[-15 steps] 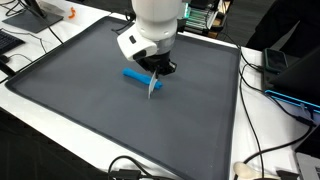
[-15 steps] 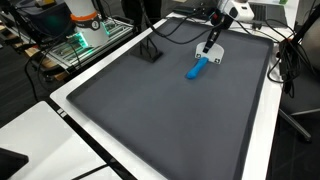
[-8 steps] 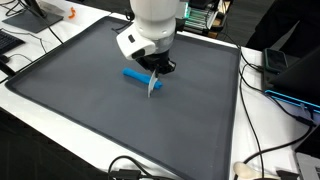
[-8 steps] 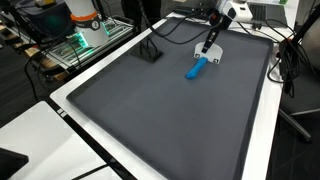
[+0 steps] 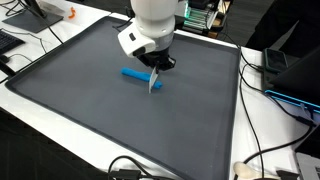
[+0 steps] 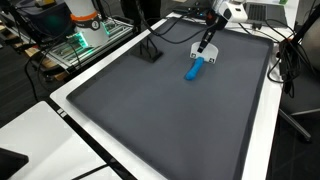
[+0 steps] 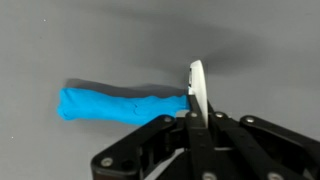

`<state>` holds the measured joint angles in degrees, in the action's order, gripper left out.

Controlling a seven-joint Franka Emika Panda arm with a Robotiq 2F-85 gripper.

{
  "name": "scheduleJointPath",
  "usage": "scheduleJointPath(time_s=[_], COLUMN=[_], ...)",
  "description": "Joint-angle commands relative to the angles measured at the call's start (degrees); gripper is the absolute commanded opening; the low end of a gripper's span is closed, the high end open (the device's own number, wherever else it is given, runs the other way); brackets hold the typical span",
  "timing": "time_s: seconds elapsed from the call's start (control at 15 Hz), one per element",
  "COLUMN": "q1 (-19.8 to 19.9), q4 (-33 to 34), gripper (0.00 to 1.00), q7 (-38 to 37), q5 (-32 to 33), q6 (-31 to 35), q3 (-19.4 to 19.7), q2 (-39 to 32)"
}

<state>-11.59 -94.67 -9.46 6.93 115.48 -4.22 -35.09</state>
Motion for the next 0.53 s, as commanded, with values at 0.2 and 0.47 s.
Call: scheduleJointPath(time_s=[0.2, 0.47], q1=[1.29, 1.53], q4=[-4.75, -5.45], gripper=[0.01, 0.01], q7=[2.65, 3.50], q5=[-2.00, -2.47], q6=[-0.75, -0.42], q3=[-0.47, -0.58], q2=[3.11, 4.67])
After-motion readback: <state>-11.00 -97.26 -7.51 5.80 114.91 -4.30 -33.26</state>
